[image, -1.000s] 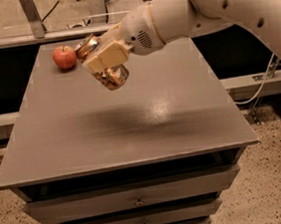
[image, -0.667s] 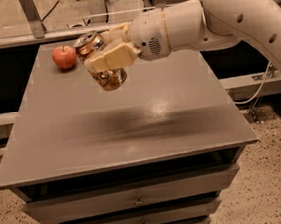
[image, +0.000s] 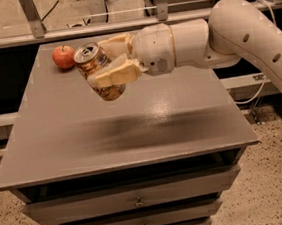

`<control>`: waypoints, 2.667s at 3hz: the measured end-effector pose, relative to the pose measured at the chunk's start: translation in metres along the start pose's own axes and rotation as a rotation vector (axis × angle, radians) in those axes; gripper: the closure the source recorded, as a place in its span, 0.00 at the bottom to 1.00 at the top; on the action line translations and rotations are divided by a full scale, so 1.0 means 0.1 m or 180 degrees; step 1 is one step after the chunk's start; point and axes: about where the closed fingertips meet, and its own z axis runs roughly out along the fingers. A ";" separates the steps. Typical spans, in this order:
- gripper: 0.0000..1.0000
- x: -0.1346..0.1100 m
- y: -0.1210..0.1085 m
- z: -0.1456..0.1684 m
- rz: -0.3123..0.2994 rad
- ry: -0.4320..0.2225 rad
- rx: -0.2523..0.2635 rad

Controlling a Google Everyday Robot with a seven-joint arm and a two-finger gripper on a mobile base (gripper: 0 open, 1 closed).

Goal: Place orange can upright

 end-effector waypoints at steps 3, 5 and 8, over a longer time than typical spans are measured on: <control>1.00 0.27 0.26 -0.48 0.0184 -0.0454 0.0044; 0.85 0.77 0.25 -0.61 0.0276 -0.0504 -0.0079; 0.16 1.05 0.22 -0.87 0.0405 -0.0398 -0.0200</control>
Offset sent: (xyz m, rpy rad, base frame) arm -0.0276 -0.0641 -0.0231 0.1985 0.0834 -0.0239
